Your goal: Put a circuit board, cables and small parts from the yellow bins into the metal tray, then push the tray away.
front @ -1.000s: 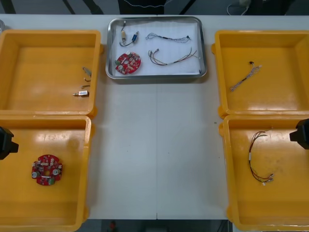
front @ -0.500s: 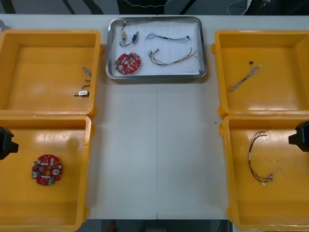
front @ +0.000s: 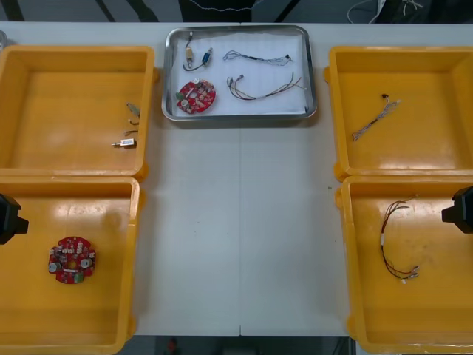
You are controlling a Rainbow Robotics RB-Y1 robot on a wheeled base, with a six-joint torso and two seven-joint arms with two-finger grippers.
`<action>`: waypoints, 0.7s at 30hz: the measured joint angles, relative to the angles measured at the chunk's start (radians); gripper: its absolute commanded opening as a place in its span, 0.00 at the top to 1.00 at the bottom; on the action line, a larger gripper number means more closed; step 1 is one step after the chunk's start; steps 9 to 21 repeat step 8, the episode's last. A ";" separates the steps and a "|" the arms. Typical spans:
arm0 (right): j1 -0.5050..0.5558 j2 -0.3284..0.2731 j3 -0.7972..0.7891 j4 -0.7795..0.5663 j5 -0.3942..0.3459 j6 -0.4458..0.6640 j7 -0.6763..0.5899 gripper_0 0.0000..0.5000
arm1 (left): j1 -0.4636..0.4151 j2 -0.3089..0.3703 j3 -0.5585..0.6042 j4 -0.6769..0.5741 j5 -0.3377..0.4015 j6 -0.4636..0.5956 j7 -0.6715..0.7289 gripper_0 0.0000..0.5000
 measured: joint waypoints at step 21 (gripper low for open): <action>0.000 0.000 0.000 0.000 0.000 0.000 0.000 0.00 | 0.000 0.000 0.000 0.000 0.000 0.000 0.000 0.00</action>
